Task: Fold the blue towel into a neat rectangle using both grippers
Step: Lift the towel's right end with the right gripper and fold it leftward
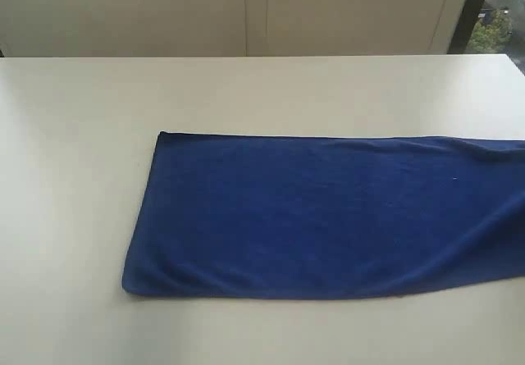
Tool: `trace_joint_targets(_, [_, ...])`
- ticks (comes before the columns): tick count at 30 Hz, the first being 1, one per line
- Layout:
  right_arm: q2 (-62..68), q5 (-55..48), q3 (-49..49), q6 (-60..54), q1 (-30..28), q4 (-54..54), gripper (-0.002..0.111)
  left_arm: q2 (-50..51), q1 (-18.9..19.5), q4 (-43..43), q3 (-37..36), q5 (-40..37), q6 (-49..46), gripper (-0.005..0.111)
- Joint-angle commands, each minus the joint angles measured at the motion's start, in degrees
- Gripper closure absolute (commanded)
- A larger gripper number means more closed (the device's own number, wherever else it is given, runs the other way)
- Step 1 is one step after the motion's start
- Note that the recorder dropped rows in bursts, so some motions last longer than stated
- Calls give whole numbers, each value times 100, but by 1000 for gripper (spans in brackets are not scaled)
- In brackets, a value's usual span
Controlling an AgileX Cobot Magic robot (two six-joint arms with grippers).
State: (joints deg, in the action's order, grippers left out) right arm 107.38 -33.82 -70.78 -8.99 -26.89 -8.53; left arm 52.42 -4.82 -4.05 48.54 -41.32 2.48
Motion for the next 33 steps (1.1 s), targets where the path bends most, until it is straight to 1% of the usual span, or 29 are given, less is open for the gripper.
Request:
trace_joint_targets(1, [-560,-33,-69,22,335,-157,108,-45,11,21,-19,-28,34,107])
trace_joint_targets(5, [-1172,-225,-69,22,820,-278,108,-45,11,21,-19,-28,34,107])
trace_joint_targets(13, [-2343,-321,-69,22,2180,-278,108,-45,11,21,-19,-28,34,107])
trace_joint_targets(16, [-2637,-333,-69,27,2730,-278,108,-45,11,21,-19,-28,34,107])
trace_joint_targets(17, [-2740,-344,-69,27,3138,-278,108,-45,11,21,-19,-28,34,107])
trace_joint_targets(20, [-2754,-326,-83,27,3710,-278,108,-45,11,21,-19,-28,34,107])
trace_joint_targets(26, [-2565,-89,-270,140,4607,-236,108,-45,11,21,-19,-28,34,107])
trace_joint_targets(29, [-2205,-88,-568,178,5239,-174,108,-45,11,21,-19,-28,34,107])
trace_joint_targets(33, [-1680,4,-943,178,5924,-174,108,-45,11,21,-19,-28,34,107])
